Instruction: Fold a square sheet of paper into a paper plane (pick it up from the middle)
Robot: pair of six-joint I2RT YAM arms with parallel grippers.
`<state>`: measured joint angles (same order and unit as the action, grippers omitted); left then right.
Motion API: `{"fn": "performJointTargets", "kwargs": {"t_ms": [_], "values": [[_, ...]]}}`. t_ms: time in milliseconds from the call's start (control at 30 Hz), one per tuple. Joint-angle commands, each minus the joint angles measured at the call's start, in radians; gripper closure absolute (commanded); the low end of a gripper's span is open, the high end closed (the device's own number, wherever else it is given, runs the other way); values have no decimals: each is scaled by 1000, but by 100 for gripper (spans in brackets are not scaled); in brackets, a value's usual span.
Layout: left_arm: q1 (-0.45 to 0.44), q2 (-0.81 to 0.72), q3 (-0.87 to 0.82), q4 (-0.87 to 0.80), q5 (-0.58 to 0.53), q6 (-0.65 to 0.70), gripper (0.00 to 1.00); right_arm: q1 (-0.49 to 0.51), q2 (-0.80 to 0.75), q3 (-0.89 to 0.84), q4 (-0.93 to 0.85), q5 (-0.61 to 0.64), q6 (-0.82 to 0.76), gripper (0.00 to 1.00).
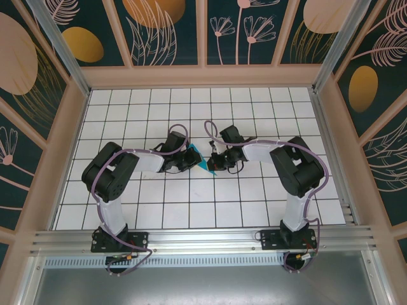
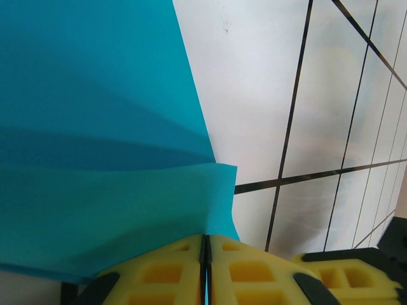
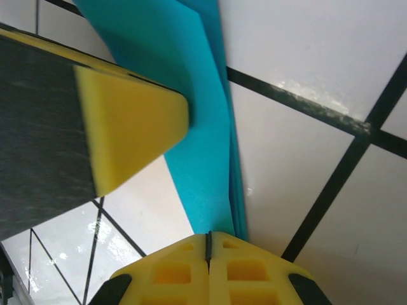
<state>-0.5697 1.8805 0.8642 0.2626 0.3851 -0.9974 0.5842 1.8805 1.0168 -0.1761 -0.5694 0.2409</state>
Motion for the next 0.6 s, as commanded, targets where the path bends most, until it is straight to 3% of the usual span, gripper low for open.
{"fn": "performJointTargets", "kwargs": {"t_ms": [0,167,367,567], "values": [[13,19,17,-71,-69,53,86,2,17,-3,-37,7,-19,95],[14,-22,71,-86,-63,145,83,-11,37,-31,-66,57,-25,95],[16,-82,94,-132,-146,258,81,-19,57,-29,-81,83,-17,95],[31,-49,93,-146,-154,283,83,-20,71,-22,-89,91,-16,95]]}}
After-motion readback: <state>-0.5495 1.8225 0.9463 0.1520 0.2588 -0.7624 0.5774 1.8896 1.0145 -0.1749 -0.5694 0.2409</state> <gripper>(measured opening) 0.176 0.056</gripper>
